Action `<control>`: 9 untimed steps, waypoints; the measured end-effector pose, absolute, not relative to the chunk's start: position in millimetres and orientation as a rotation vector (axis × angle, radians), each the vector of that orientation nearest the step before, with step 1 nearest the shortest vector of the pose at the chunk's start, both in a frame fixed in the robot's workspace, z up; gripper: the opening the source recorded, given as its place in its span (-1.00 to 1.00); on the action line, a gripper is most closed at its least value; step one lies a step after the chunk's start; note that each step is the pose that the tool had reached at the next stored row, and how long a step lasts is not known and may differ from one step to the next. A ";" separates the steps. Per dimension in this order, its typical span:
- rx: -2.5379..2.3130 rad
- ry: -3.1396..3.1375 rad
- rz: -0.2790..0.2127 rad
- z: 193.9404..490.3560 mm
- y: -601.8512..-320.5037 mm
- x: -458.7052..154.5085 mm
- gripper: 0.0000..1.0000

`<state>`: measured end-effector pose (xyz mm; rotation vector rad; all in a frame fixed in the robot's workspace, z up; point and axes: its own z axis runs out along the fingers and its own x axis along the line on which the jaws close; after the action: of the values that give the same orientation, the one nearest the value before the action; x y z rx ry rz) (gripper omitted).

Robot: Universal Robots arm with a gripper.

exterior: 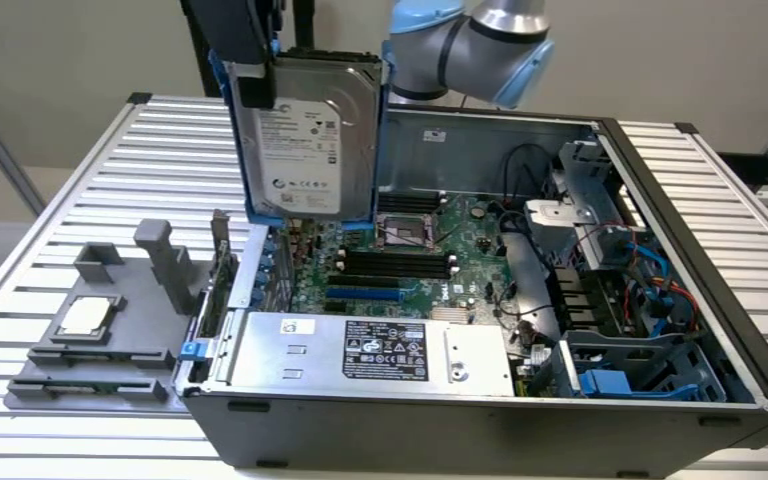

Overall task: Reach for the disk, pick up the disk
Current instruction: 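Pick up the disk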

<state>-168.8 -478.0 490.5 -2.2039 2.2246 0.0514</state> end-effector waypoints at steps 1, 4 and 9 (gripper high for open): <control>-2.204 2.225 0.052 490.7 -479.8 -164.4 -0.35; -2.205 2.226 0.054 491.4 -485.6 -150.7 -0.35; -2.206 2.227 0.056 492.2 -494.8 -128.2 -0.35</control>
<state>-128.2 -494.8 492.2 -2.2060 2.2266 0.0559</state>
